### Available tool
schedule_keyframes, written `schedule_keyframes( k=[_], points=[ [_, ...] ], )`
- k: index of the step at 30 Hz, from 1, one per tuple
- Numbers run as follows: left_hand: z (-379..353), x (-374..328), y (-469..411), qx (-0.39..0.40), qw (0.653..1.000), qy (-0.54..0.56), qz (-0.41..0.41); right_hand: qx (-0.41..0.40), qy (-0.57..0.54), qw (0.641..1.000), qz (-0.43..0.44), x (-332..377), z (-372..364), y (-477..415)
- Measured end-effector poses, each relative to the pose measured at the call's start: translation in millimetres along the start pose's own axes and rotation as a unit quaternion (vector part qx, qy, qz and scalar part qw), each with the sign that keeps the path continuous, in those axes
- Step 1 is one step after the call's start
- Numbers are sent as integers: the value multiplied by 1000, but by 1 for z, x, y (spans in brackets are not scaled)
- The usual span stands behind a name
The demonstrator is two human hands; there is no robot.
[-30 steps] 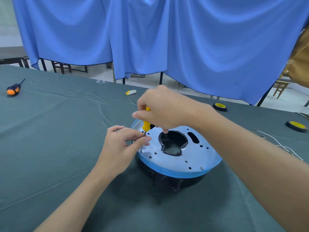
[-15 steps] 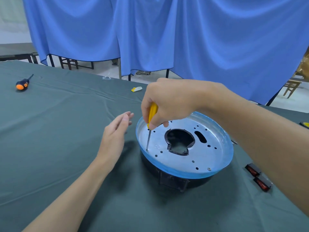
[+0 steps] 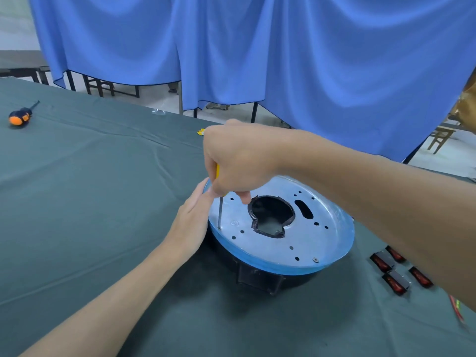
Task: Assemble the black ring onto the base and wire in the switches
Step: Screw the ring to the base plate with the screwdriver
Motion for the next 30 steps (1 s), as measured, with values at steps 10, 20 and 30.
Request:
schedule_keyframes(
  k=[10, 20, 30],
  points=[
    [3, 2, 3, -30, 1000, 0, -6, 20, 21, 1000, -9, 17, 2, -6],
    [4, -4, 1, -9, 999, 34, -42, 12, 136, 989, 63, -9, 10, -5],
    [3, -7, -20, -14, 998, 61, -30, -68, 134, 976, 157, -22, 4, -6]
  ],
)
Point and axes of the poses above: each hand's wrist, its own y-axis away from the middle knuckle, its own z-axis out of the back of the hand, x = y × z, the point moved 3 cm from there along -y, towards the middle knuckle, and after that the axes turned 6 degrees about -z, right-handed, at the moved point
